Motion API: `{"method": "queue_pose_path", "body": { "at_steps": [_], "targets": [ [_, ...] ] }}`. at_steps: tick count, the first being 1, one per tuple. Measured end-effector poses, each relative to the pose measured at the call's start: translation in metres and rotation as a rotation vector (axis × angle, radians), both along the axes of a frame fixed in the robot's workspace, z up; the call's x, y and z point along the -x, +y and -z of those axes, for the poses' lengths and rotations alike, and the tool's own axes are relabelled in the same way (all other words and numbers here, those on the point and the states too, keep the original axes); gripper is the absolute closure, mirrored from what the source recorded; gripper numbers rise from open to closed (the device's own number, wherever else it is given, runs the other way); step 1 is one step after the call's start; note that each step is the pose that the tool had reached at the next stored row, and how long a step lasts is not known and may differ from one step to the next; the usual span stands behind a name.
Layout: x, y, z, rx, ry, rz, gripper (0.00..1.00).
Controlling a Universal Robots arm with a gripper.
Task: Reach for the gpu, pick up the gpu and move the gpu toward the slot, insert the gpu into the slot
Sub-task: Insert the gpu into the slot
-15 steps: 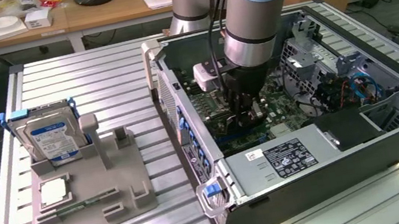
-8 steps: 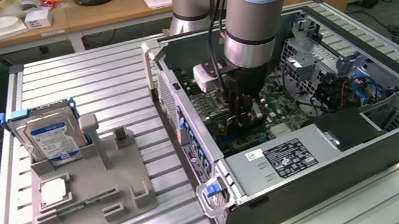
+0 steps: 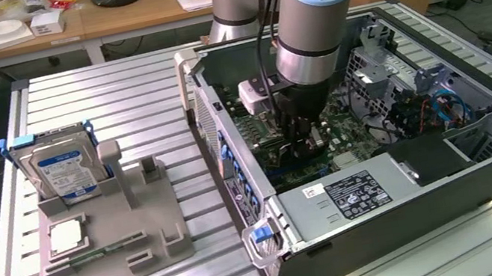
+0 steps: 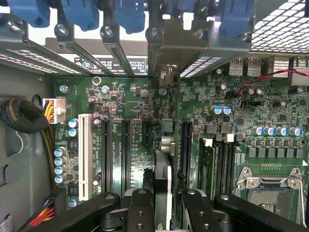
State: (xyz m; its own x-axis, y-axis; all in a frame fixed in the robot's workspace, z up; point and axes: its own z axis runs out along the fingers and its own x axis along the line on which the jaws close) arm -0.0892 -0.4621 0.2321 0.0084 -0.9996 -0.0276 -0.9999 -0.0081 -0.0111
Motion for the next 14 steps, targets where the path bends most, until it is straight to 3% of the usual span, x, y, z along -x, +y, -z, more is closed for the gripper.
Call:
{"method": "queue_pose_path", "body": {
  "at_steps": [7, 14],
  "targets": [
    [0.0055, 0.0000, 0.0065, 0.0003, -0.0009, 0.000, 0.73],
    [0.0056, 0.0001, 0.0066, 0.0004, -0.0007, 0.000, 0.73]
  ]
}}
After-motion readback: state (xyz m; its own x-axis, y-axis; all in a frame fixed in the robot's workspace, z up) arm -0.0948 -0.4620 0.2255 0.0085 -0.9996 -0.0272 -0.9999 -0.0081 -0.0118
